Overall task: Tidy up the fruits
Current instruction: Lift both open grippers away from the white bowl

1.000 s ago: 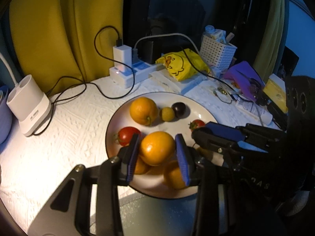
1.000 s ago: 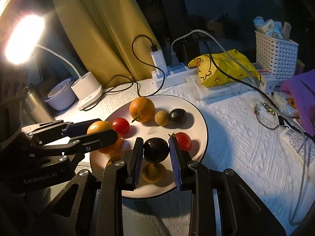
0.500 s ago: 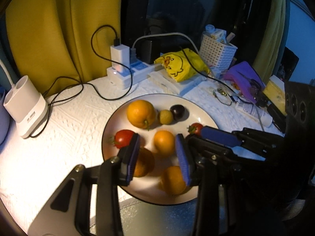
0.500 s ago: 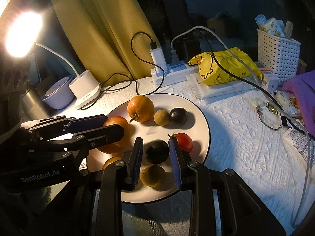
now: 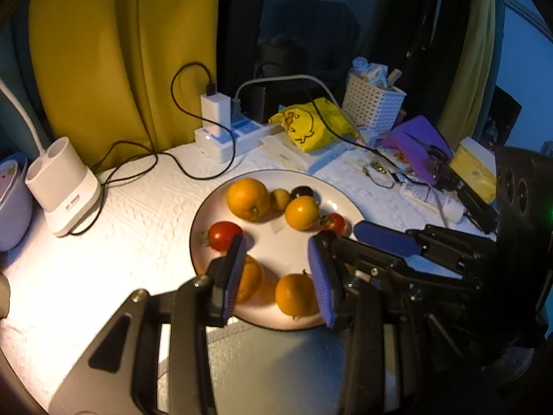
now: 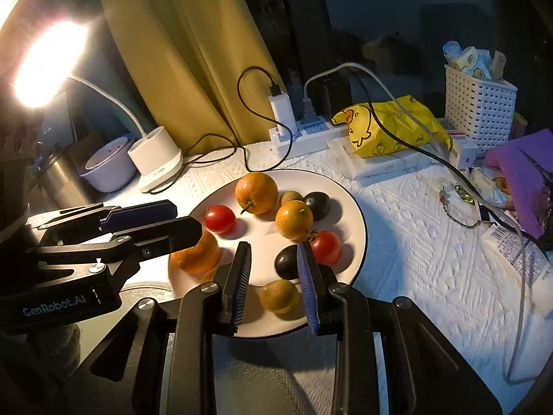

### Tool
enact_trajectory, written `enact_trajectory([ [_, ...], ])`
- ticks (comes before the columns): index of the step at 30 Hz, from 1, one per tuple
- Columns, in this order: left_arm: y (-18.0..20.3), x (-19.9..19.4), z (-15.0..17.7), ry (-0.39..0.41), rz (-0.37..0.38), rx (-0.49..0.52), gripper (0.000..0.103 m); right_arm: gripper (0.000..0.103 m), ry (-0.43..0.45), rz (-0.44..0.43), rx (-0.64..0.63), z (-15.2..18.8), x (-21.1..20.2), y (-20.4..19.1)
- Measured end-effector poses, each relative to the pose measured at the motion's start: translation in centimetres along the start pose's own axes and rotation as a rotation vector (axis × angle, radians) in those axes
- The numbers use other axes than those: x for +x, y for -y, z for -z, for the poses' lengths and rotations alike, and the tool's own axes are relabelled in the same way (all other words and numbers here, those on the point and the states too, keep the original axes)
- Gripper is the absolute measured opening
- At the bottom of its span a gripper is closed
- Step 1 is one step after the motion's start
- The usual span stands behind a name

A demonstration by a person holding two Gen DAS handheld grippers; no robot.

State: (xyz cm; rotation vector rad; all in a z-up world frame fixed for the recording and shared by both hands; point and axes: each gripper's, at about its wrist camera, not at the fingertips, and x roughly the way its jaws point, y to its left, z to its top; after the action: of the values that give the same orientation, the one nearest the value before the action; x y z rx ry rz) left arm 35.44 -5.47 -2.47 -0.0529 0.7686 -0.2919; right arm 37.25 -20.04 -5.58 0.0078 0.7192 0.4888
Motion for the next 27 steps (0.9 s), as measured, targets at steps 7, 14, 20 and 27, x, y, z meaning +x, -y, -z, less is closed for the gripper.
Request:
enact_trajectory([
  [7, 0.2, -2.4, 1.0, 0.025, -0.003, -0.002, 0.039, 0.029, 0.012, 0.0, -0.016, 0.6, -1.7, -1.5],
  [14, 0.3, -4.8, 2.5, 0.047, -0.009, -0.003, 0.039, 0.029, 0.022, 0.001, -0.036, 1.6, -3.4, -3.1],
  [20, 0.3, -6.8, 4.0, 0.064, -0.011, -0.01, 0.039, 0.03, 0.03, 0.007, -0.054, 2.6, -5.1, -4.4],
  [27, 0.5, -9.0, 5.9, 0.081, -0.01, -0.008, 0.04, 0.03, 0.033, 0.013, -0.074, 4.0, -6.8, -6.0],
])
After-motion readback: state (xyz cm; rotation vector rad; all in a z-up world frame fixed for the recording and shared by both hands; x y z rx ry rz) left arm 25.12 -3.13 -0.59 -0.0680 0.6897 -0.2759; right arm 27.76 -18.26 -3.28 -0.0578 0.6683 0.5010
